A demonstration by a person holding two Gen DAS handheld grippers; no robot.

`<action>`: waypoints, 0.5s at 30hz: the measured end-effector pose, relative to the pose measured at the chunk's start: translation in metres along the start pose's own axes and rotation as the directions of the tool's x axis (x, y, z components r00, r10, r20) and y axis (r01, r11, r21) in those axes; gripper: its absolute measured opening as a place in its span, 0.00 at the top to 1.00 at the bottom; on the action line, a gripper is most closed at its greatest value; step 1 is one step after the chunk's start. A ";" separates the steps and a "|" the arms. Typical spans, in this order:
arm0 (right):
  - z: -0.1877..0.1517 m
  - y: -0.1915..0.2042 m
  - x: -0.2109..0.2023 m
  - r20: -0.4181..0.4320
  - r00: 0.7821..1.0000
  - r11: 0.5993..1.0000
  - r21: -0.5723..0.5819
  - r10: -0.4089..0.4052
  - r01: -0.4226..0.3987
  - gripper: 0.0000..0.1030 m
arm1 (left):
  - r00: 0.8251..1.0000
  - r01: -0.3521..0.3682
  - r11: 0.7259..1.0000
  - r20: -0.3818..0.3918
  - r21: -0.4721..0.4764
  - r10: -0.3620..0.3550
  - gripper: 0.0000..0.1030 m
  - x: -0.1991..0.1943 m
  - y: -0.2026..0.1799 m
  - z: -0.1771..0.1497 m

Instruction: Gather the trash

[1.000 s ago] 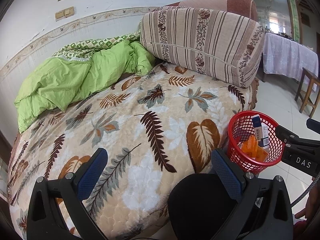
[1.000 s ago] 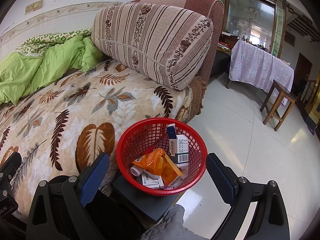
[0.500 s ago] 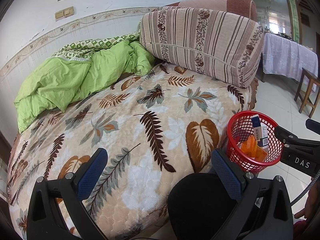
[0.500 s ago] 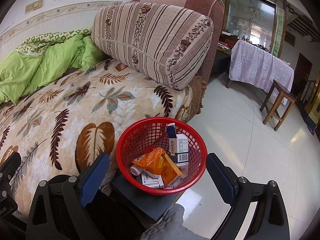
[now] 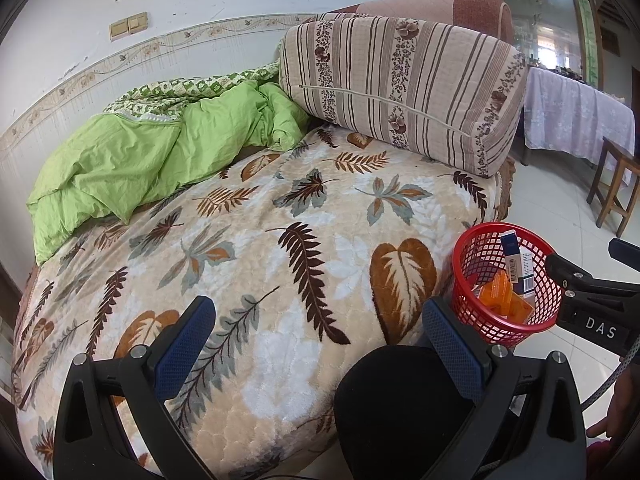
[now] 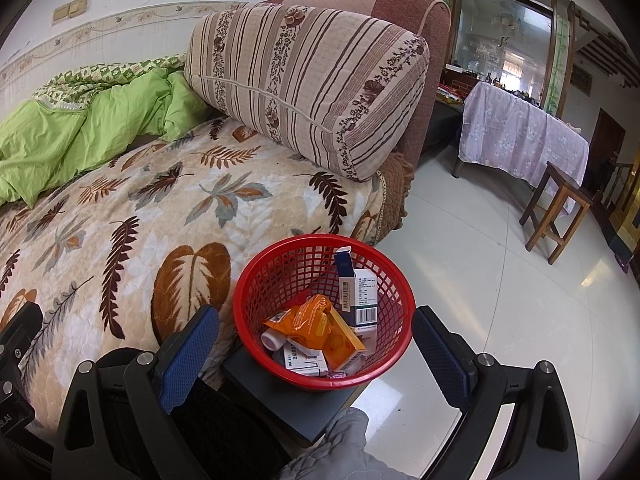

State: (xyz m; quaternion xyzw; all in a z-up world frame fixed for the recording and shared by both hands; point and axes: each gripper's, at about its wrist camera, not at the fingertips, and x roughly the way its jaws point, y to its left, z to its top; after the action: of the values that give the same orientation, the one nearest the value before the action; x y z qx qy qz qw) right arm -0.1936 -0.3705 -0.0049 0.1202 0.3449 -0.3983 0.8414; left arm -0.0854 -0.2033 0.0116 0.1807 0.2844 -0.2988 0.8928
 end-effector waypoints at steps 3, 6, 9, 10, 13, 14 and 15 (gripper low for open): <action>-0.001 0.000 -0.001 0.001 1.000 1.000 -0.003 0.001 -0.001 0.05 | 1.000 0.004 1.000 -0.003 -0.002 -0.004 0.00 0.000 0.001 0.000; -0.002 0.004 0.001 0.009 1.000 1.000 -0.021 0.011 -0.010 0.05 | 1.000 0.006 1.000 -0.011 -0.018 -0.006 0.00 0.001 0.000 0.000; 0.005 0.014 0.005 0.034 0.998 0.997 -0.057 0.049 -0.047 0.05 | 1.000 -0.012 0.998 -0.023 -0.056 0.011 0.00 0.003 0.010 0.001; 0.008 0.022 0.005 0.045 0.997 0.995 -0.080 0.069 -0.066 0.05 | 0.999 -0.016 0.996 -0.036 -0.088 0.013 0.00 0.005 0.017 0.001; 0.019 0.046 0.006 0.069 0.987 0.983 -0.126 0.142 -0.133 0.05 | 0.997 -0.057 0.984 -0.064 -0.169 0.046 0.00 0.010 0.048 -0.003; 0.024 0.057 0.007 0.081 0.979 0.975 -0.143 0.185 -0.172 0.05 | 0.995 -0.072 0.977 -0.076 -0.199 0.058 0.00 0.011 0.061 -0.005; 0.028 0.065 0.008 0.086 0.972 0.966 -0.156 0.221 -0.206 0.05 | 0.993 -0.089 0.967 -0.092 -0.240 0.069 0.00 0.014 0.076 -0.008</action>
State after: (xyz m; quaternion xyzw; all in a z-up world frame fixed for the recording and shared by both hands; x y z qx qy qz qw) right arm -0.1274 -0.3460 0.0054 0.0741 0.3144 -0.2847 0.9025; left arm -0.0313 -0.1481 0.0089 0.0930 0.3486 -0.2181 0.9068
